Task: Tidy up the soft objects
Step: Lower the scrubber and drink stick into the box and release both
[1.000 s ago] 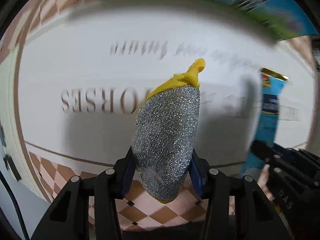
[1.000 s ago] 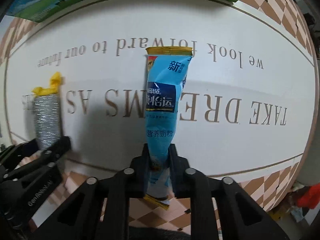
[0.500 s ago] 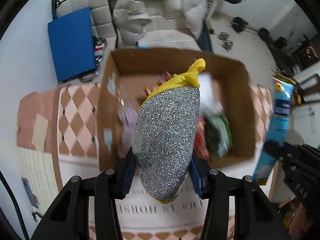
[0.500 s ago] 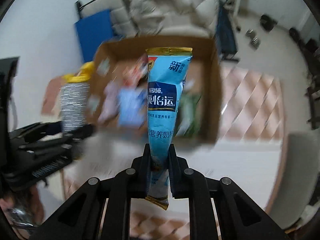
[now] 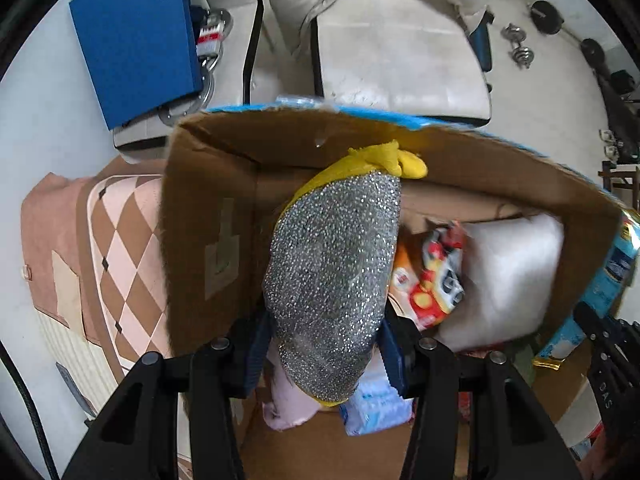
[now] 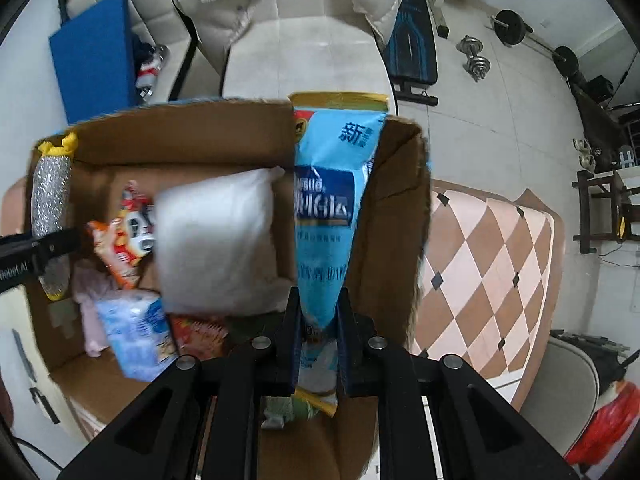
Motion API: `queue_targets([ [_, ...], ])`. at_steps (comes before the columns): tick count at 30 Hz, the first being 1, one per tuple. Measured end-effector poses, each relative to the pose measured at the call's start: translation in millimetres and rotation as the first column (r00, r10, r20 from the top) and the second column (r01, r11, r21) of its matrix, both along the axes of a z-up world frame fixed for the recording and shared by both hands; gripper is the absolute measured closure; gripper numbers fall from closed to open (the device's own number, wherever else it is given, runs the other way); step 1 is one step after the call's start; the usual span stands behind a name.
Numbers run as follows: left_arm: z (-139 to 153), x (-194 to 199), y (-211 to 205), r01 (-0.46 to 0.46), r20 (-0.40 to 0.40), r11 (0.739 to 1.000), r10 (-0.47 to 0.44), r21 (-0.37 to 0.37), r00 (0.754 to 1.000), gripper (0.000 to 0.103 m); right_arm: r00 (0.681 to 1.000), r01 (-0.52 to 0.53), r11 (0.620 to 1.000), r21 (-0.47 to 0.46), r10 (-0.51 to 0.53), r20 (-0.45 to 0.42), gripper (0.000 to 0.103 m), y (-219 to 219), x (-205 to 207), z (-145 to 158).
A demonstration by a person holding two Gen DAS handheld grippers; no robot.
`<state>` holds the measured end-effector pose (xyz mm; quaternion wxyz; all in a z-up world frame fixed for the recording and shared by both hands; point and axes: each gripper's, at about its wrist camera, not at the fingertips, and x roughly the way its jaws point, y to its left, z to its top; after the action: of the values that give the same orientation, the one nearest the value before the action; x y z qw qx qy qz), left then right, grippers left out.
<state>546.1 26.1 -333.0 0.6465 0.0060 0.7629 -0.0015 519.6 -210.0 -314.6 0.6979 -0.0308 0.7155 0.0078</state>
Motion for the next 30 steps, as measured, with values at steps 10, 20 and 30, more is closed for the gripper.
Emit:
queue_targets([
  [10, -5, 4, 2, -0.049, -0.065, 0.998, 0.046, -0.044, 0.997, 0.054, 0.999, 0.005, 1.0, -0.022, -0.006, -0.045, 0.073, -2, 20, -30],
  [20, 24, -3, 6, -0.04, 0.02, 0.998, 0.042, -0.055, 0.999, 0.008, 1.0, -0.003, 1.0, 0.011, 0.003, -0.019, 0.027, 8, 9, -1],
  [30, 47, -57, 7, -0.049, 0.12, 0.997, 0.057, -0.063, 0.991, 0.006, 1.0, -0.002, 0.996, 0.086, -0.001, 0.026, 0.0, 22, -38, 20],
])
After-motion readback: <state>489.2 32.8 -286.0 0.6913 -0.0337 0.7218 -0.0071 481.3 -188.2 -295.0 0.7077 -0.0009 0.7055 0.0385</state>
